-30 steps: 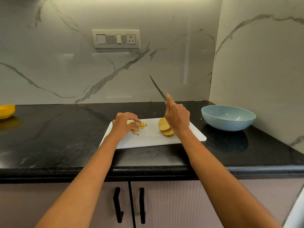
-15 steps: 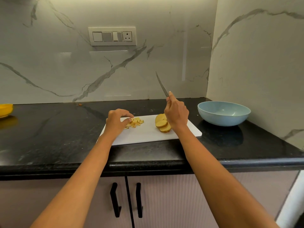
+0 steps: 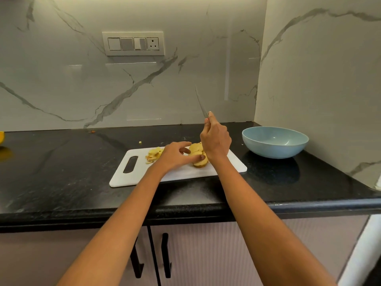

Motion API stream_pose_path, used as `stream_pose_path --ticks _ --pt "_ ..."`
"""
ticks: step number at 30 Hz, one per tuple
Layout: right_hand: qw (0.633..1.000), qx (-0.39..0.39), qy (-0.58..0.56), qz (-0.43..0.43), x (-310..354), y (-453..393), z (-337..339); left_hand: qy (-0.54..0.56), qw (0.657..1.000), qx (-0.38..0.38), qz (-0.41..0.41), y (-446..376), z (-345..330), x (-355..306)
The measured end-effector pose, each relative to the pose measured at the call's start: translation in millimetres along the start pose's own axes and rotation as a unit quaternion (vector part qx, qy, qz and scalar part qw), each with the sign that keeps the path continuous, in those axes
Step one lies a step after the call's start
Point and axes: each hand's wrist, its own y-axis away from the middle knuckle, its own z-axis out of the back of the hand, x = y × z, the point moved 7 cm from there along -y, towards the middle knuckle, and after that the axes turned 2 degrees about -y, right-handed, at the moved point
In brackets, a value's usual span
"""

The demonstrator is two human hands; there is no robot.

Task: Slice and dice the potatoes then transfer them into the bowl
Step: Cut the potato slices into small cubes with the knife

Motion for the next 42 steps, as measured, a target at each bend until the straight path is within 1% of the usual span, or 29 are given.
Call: stream_pose_path --ticks 2,4,7,12,15,18,21,23,24,28,31,34,39,42 --pt "1.0 0.003 0.001 0.004 1.1 0.3 -0.9 -0.005 1.0 0.009 -0.008 1.8 -1.6 -0.6" --pt "1.0 0.003 0.004 0.006 1.6 0.5 -1.1 -0.004 1.0 -0.003 -0.015 2.4 -1.9 -1.7" --pt "1.0 0.004 0.004 0.004 0.7 0.8 -0.5 0.004 0.999 -0.043 -0.021 2.1 3.2 -0.7" --pt "1.0 0.008 0.006 0.002 -0.7 1.6 -0.8 0.027 0.99 -0.14 -0.012 7.5 28.1 5.5" --pt "1.0 0.005 -0.002 -0.007 -3.9 0.4 -1.7 0.012 0.988 -0.156 -0.001 14.3 36.3 15.5" --pt "1.0 0.006 -0.006 -0.008 -3.2 1.5 -2.0 -0.001 0.99 -0.139 -0.014 26.0 40.3 22.5" --pt "1.0 0.01 -0.004 -0.003 0.1 2.7 -0.5 -0.005 0.998 -0.052 -0.039 34.8 35.2 24.6" --pt "1.0 0.012 0.0 -0.004 1.2 4.4 0.7 -0.028 0.999 -0.007 -0.031 39.5 30.4 32.7" --pt "1.0 0.014 0.002 -0.004 1.7 5.7 1.4 -0.028 0.999 -0.008 -0.02 41.4 29.7 38.2" --pt "0.999 0.046 0.005 0.005 8.7 17.3 3.9 -0.035 0.997 -0.069 0.021 49.4 31.9 49.2" --pt "0.997 0.077 0.013 0.003 14.8 36.2 10.1 -0.021 0.998 -0.059 0.004 48.3 28.9 45.8" --pt "0.992 0.112 0.057 0.004 26.0 62.8 14.3 0.0 0.998 -0.057 0.006 47.7 30.5 45.6" --pt "0.967 0.211 0.141 0.003 38.2 104.6 10.1 0.019 0.998 -0.057 0.011 51.7 32.4 45.4" --pt "0.956 0.23 0.182 -0.004 42.9 119.1 16.1 0.034 0.998 -0.048 0.019 53.3 32.0 45.6"
